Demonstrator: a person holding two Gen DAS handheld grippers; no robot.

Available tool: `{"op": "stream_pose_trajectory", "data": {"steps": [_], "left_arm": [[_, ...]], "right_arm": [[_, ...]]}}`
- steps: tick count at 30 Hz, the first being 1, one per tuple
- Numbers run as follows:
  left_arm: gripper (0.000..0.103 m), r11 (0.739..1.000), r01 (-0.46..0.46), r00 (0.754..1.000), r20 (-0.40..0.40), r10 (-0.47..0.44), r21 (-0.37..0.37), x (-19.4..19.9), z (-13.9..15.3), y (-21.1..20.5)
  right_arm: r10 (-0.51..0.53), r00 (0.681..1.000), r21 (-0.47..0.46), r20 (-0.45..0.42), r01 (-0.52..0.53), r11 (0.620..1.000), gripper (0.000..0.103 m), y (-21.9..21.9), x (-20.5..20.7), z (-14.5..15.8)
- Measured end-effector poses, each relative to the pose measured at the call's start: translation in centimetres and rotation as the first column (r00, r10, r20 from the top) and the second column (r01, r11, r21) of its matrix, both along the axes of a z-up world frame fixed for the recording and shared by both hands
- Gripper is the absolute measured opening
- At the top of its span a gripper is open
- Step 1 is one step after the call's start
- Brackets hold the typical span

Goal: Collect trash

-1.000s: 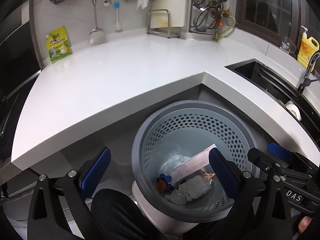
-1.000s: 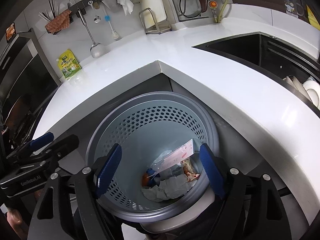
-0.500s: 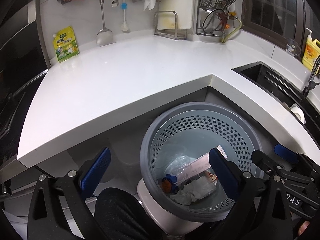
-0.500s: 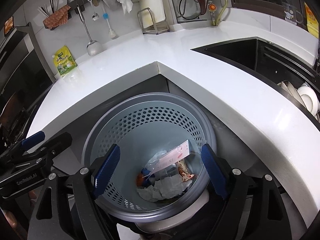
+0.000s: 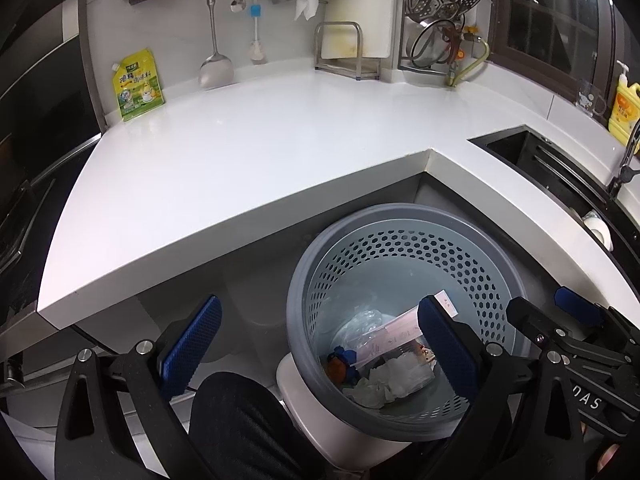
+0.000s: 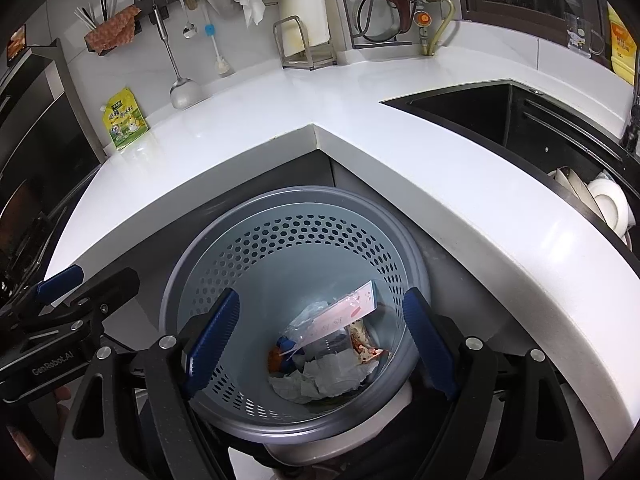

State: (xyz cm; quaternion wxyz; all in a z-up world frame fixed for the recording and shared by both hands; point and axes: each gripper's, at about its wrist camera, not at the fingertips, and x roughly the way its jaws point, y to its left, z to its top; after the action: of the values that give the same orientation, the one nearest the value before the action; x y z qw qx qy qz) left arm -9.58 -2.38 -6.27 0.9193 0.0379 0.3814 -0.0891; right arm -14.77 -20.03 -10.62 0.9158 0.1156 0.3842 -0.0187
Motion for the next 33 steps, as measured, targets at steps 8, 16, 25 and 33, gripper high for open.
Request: {"op": "stream_pose_trajectory", "data": {"steps": [8,16,25,33], "left_arm": [[0.097,1.000,-0.017,1.000,0.005,0.017,-0.003,-0.09,0.04,0.31],[0.097,1.000,-0.024,1.000,0.003,0.024,0.002,0.00,-0.01,0.33],[0.097,1.000,-0.020,1.000,0.013,0.020,0.005,-0.18,0.09,0.36],[0.097,1.000,-0.016,1.000,0.004,0.016,0.009,0.00,-0.22,0.27]], "right_arm": [[0.001,1.000,-0.004,-0.006,-0.001,1.000,0.080,0.05,-0.01,-0.05],[0.003,1.000,-0.017,-0.006,-0.003,1.000,0.080,0.26,0.05,-0.03],[0.003,1.000,-0.019,-0.007,-0.003,1.000,0.080,0.30,0.13,-0.06],[-0.001,1.000,-0.016,-0.010,0.001,1.000,0.080,0.14,0.15,-0.14]]}}
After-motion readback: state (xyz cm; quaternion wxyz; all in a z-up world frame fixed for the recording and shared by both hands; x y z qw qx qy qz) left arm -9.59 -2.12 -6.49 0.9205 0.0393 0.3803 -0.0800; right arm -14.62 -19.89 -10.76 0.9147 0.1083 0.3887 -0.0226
